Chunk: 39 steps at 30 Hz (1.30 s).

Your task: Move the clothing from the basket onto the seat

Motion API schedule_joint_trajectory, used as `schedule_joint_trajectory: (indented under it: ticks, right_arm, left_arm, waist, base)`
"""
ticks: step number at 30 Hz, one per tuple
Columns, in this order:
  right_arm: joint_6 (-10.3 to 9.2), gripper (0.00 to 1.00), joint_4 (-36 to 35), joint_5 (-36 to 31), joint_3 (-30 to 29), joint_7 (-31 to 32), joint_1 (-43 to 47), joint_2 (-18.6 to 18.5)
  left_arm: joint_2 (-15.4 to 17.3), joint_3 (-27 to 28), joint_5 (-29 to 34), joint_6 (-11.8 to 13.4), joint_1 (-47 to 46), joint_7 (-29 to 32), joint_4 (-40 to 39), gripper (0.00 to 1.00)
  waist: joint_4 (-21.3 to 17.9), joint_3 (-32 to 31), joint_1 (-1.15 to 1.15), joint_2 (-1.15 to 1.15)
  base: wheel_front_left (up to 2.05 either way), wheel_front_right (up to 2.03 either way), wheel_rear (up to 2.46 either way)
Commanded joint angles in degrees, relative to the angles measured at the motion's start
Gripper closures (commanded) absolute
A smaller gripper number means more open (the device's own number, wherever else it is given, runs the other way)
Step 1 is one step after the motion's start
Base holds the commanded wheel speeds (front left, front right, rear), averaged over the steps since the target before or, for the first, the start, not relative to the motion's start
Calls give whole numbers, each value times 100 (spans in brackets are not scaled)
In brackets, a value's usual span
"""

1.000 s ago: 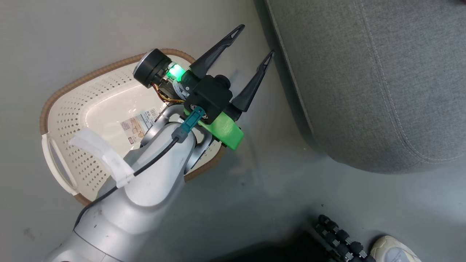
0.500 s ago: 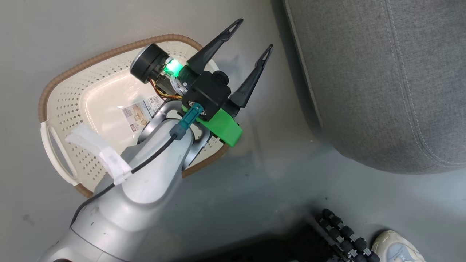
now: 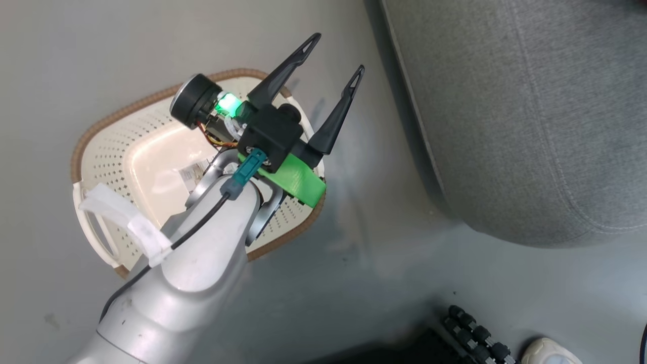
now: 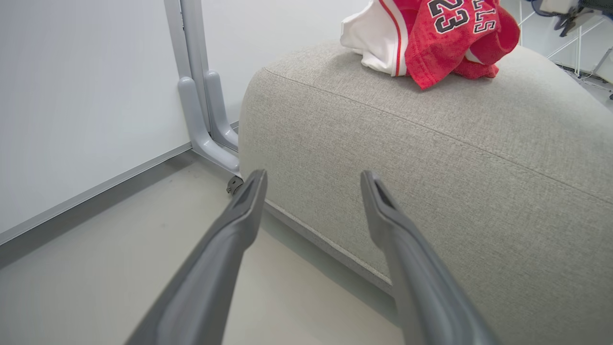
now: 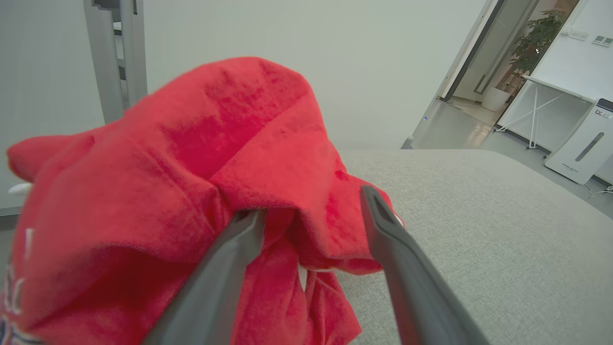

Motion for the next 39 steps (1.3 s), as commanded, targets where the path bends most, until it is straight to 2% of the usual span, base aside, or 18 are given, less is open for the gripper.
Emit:
schedule_joint_trajectory:
  ticks: [1, 15, 25, 39]
  right_arm:
    - [-6, 0, -65, -24, 9, -1, 241, 31]
    - [-6, 0, -1116, 193, 685, -1, 2030, 285]
    - [-6, 0, -1788, 430, 1437, -1, 2761, 559]
    - [-6, 0, -2007, 543, 2075, -1, 3403, 879]
  left_arm:
    - [30, 67, -41, 43, 112, -4, -33, 0]
    - [66, 1102, -340, 295, 1300, -4, -389, 0]
    - [-31, 2288, -386, 401, 2239, -5, -726, 0]
    - [-274, 3547, -173, 325, 3213, -4, -1061, 0]
  waist:
    - [-29, -401, 0, 0]
    - [147, -1804, 0, 0]
    - [713, -2475, 0, 0]
    - [1549, -3135, 0, 0]
  base:
    - [0, 0, 0]
    - [0, 0, 0]
    - [0, 0, 0]
    - [0, 0, 0]
